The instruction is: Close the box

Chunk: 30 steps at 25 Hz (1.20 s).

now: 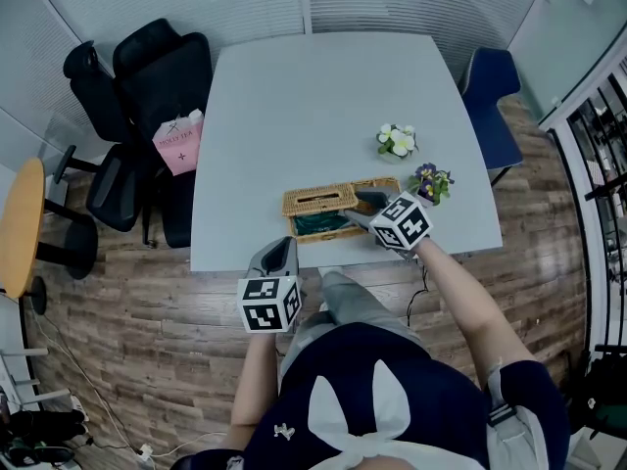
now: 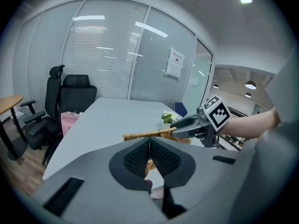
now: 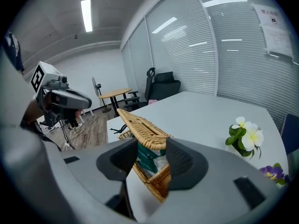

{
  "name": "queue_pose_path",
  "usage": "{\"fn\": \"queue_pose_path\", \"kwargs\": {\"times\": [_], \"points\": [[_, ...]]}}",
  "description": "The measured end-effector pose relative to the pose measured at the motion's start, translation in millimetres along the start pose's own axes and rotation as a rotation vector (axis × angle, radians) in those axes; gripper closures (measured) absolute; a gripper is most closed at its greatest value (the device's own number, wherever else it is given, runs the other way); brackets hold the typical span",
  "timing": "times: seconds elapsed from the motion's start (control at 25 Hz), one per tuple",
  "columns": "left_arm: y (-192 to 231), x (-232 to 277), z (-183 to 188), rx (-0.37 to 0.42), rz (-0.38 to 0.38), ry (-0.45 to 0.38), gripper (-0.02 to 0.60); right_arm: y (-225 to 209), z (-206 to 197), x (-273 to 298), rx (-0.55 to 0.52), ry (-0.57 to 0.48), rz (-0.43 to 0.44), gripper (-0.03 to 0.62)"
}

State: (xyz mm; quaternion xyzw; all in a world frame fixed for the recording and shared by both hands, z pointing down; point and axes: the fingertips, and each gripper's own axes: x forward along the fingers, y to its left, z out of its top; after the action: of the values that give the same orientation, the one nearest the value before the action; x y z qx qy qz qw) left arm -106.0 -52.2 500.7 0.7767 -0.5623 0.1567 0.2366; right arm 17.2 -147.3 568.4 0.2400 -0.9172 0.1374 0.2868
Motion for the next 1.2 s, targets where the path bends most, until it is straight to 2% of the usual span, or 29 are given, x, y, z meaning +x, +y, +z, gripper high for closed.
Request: {"fn": "queue_pose_path", "kwargs": {"times": [0.4,0.68,0.92,1.2], "points": [[-2.2,-3.5,0.0,0.004,0.002,-0.002,0.558,9.5,-21.0,3.5,-0.174,0.085,-0.043,0.401],[-3.1,-4.7,-5.2,0.004,0.007,0.006,0.558,15.9,-35.1,6.1,-0.182,0.129,-0.034,0.393],[-3.1,-5.1,-7.5,0.002,0.011,0.01,0.558,17.7,-46.5,11.1,-0.246,0.182,-0.039,0.39],[-6.2,-7.3,-9.3,0.002,0.013,0.01,0.558,19.3,-61.6,17.3,-0.262,0.238,-0.025,0.379]]}}
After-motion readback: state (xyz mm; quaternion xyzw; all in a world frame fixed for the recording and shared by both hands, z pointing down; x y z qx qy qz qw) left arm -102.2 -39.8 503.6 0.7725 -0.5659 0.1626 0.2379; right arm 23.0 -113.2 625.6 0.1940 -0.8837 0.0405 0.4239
